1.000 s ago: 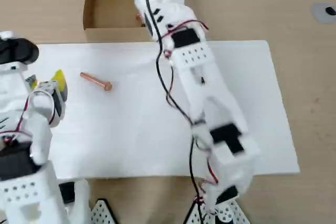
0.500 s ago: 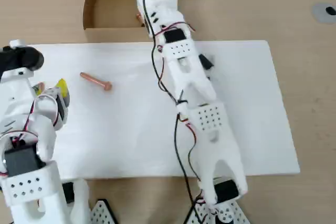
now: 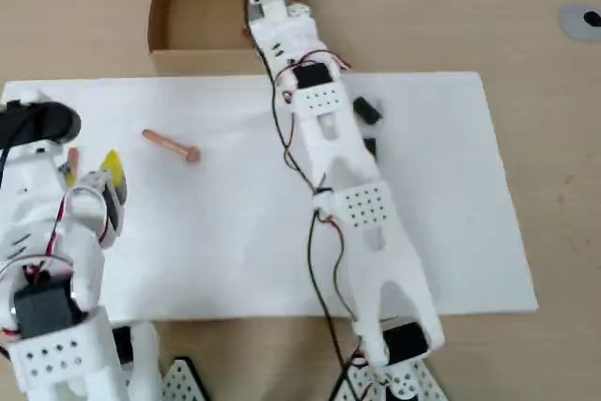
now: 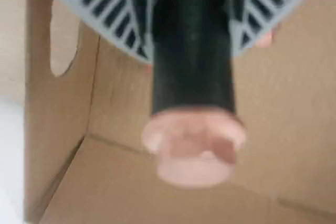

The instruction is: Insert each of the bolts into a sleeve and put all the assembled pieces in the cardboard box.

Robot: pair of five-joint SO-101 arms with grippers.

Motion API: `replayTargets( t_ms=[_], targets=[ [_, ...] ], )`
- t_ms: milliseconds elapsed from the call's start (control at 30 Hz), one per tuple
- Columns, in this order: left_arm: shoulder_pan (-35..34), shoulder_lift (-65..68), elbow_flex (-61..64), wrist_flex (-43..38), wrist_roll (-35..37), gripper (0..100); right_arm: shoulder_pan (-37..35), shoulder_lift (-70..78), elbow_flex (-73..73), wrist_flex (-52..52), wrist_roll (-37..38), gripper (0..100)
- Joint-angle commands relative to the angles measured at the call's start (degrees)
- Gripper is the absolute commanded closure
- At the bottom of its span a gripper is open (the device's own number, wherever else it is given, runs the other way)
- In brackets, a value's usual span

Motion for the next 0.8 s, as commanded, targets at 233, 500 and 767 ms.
replayTargets(
  t_ms=[233, 500, 767],
  targets=[
    [-0.7, -9.1, -1.1, 5.8, -0.5, 81, -0.6, -1.5, -6.0, 8.8, 2.4, 78.2],
    [-0.9, -9.8, -1.1, 5.9, -0.2, 81, -2.3, -1.5, -18.2, 18.4, 2.2, 77.0],
    [-0.8, -9.7, -1.1, 14.0, -0.1, 81, -2.2, -6.6, -20.8, 31.1, 2.0, 77.0]
  ],
)
